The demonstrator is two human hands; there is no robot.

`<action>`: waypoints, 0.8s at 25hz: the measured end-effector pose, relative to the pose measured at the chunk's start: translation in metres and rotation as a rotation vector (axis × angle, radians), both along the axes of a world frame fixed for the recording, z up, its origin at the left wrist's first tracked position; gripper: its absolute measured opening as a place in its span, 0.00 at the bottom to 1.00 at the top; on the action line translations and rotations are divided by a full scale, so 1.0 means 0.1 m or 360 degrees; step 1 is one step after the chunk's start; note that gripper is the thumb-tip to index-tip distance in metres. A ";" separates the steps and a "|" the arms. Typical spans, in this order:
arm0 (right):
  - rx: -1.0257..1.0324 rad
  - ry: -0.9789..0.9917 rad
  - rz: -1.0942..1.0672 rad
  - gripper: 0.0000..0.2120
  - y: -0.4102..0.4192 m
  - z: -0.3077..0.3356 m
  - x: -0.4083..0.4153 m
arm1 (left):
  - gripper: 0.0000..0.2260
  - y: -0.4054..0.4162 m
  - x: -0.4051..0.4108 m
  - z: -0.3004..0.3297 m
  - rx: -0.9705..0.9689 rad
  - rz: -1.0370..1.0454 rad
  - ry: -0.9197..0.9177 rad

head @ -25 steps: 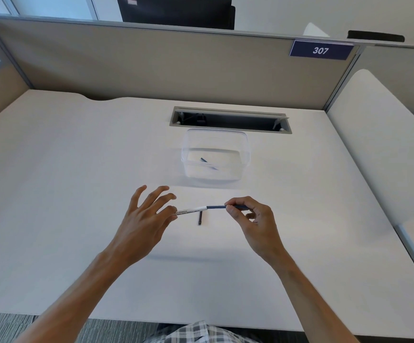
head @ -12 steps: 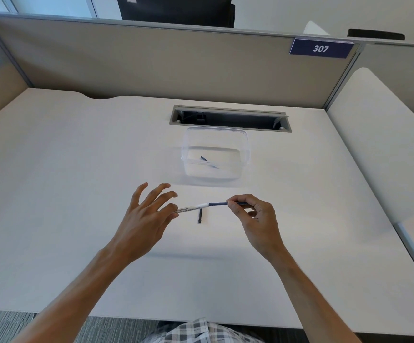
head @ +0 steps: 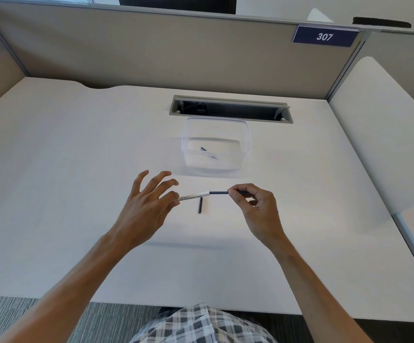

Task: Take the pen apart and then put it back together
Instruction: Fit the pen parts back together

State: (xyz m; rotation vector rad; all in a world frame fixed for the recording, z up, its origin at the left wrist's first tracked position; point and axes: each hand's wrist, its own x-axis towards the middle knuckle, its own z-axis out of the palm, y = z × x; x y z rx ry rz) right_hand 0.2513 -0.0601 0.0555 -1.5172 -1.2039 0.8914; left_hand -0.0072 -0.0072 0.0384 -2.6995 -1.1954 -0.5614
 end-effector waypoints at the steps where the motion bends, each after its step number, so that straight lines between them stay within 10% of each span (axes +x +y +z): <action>1: 0.0001 -0.0002 0.0000 0.04 0.00 0.00 0.00 | 0.12 0.00 0.00 0.00 -0.0003 -0.0001 -0.0004; 20: 0.0031 -0.0068 -0.0074 0.04 -0.01 0.01 -0.02 | 0.12 -0.01 0.00 0.02 -0.0039 -0.0010 -0.0026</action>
